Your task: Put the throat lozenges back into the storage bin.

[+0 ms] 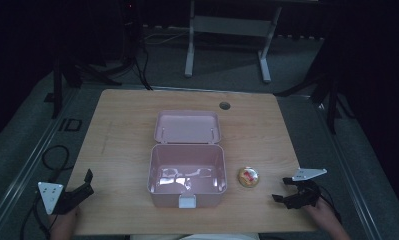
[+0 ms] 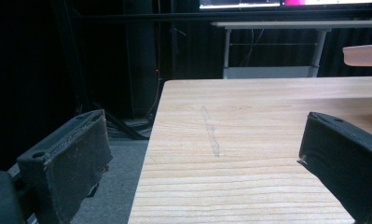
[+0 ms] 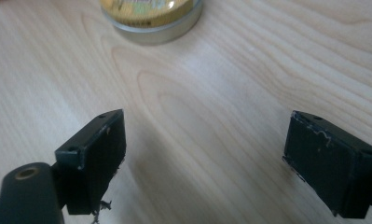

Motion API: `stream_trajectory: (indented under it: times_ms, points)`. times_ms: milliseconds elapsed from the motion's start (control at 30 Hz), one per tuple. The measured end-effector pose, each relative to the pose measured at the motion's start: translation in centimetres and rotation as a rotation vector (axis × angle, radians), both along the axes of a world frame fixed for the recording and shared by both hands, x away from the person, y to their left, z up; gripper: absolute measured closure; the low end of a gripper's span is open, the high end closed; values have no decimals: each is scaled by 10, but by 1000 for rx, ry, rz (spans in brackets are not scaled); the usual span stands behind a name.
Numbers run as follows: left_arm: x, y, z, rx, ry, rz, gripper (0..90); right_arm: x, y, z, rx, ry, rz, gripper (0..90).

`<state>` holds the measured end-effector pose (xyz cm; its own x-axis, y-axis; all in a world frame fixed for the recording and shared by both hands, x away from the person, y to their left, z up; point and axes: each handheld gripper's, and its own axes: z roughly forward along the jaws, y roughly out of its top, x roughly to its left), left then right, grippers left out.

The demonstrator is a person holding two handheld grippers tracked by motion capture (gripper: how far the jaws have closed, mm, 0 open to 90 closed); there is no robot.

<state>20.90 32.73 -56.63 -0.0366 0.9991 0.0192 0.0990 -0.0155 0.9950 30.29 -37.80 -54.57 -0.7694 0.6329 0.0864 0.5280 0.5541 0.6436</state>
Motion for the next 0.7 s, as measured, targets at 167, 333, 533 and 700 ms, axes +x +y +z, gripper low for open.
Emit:
stream_trajectory:
  times_ms: [167,333,533,700]
  points:
    - [0,0,0,0,0,-1,24,2,8,10,-147,46,55,124]
    - [0,0,0,0,0,-3,24,7,25,23,-394,169,160,123]
    - [0,0,0,1,0,-4,24,12,40,30,-620,297,241,123]
    - [0,0,0,1,-1,-6,24,16,46,35,-689,347,259,125]
